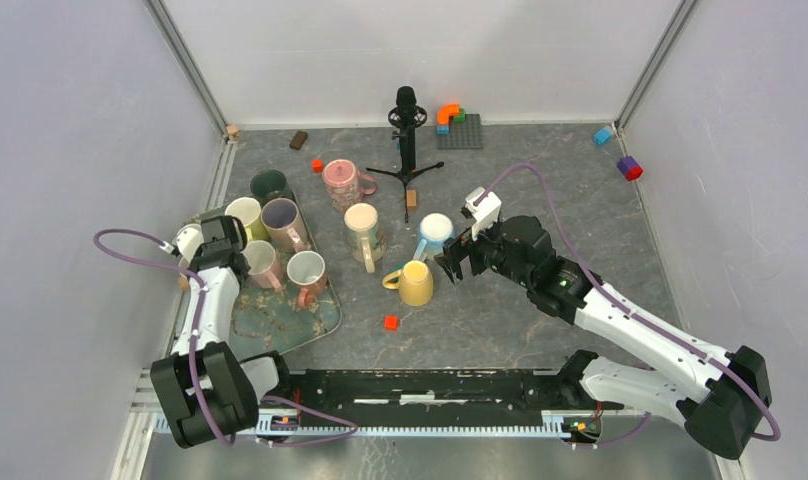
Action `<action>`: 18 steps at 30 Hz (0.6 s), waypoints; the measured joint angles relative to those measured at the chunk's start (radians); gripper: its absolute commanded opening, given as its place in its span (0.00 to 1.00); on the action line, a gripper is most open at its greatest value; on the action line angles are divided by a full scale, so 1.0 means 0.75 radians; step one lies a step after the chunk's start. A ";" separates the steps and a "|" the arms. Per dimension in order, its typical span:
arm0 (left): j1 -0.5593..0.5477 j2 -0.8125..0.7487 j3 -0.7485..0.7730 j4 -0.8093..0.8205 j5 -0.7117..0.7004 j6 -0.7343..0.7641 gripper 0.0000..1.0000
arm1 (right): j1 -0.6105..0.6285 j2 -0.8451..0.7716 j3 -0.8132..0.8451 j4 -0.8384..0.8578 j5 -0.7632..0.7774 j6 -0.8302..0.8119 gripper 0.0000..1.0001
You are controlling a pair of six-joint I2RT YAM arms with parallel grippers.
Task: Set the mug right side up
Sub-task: Place the cup on the tray.
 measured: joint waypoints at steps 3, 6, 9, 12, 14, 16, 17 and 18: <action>0.006 0.020 -0.016 0.030 0.023 -0.001 0.02 | 0.000 0.000 0.000 0.000 -0.001 0.000 0.98; 0.008 0.036 -0.028 0.056 0.039 -0.002 0.02 | 0.000 0.003 0.000 0.000 -0.001 0.000 0.98; 0.013 0.040 -0.036 0.075 0.054 -0.002 0.02 | 0.000 0.005 0.000 0.001 -0.001 0.000 0.98; 0.022 0.052 -0.037 0.092 0.061 -0.002 0.02 | 0.000 0.008 -0.001 0.001 -0.004 0.000 0.98; 0.027 0.056 -0.037 0.101 0.064 -0.001 0.02 | 0.000 0.010 -0.001 0.000 -0.010 0.000 0.98; 0.030 0.056 -0.039 0.104 0.068 -0.002 0.02 | 0.000 0.011 -0.001 0.000 -0.016 0.000 0.98; 0.031 0.056 -0.039 0.104 0.070 -0.001 0.02 | 0.000 0.011 -0.001 0.001 -0.019 0.000 0.98; 0.033 0.056 -0.039 0.104 0.073 -0.001 0.02 | 0.000 0.011 -0.001 0.001 -0.021 0.000 0.98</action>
